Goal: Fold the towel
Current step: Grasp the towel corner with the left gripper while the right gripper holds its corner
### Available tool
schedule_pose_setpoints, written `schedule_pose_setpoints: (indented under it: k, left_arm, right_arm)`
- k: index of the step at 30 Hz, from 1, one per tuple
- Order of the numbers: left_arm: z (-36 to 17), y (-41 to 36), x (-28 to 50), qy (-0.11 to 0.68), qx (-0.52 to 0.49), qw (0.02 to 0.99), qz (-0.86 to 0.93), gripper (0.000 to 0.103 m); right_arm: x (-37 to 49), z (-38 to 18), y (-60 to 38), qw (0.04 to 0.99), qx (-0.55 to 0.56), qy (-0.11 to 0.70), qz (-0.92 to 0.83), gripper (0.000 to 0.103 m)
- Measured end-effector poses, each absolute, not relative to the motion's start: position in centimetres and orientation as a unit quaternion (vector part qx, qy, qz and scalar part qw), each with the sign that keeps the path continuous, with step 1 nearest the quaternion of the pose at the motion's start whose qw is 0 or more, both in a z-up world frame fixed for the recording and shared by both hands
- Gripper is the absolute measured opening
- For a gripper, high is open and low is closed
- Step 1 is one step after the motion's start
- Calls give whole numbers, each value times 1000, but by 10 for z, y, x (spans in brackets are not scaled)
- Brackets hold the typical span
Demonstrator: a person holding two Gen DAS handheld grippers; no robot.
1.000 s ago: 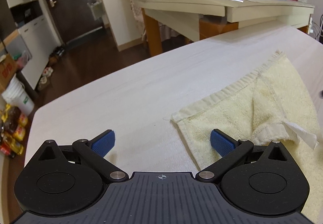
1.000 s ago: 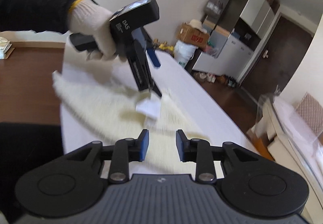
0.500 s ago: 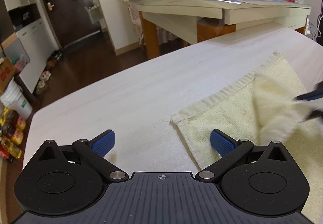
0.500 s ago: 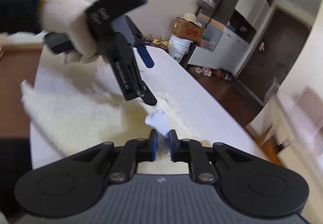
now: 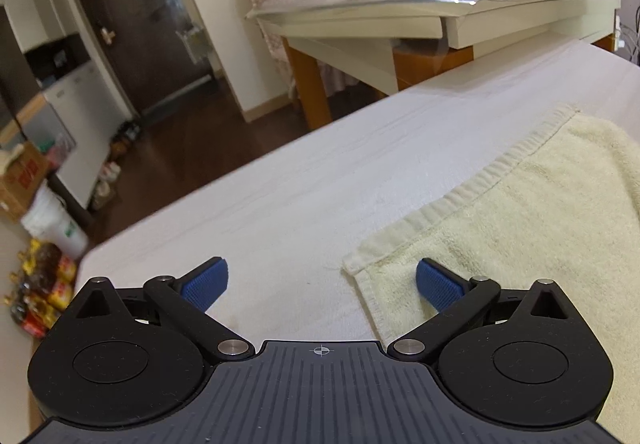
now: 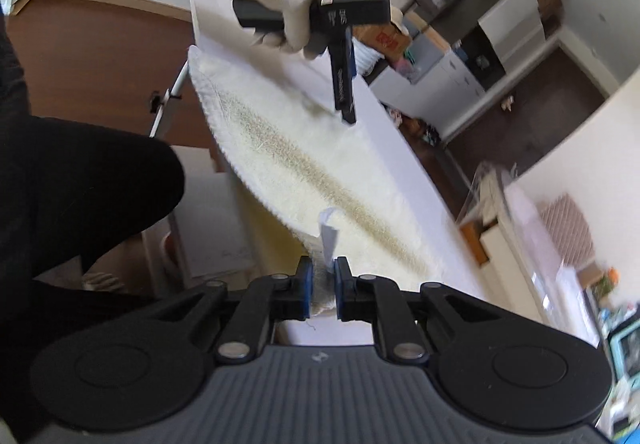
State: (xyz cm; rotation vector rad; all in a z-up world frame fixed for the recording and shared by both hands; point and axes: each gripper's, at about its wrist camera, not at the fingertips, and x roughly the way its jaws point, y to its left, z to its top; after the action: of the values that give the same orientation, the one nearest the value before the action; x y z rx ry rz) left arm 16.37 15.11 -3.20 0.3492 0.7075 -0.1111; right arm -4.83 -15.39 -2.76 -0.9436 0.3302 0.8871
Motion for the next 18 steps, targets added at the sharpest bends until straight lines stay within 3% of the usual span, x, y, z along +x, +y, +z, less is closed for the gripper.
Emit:
schedule_pose_setpoints:
  k: [8,15,18]
  left_arm:
    - [2,151,56,272,203,925,-170,102]
    - [-6,133,-37,254,286,890,-249,101]
    - [-23,124,-54,266,333,864,-269,89]
  right_arm:
    - [-33,-32,-155,800,-400,164,416,13]
    - [-23,-26,-158,818,-365,172,411,13]
    - [-23,-24,-158,820,-363,173,406,13]
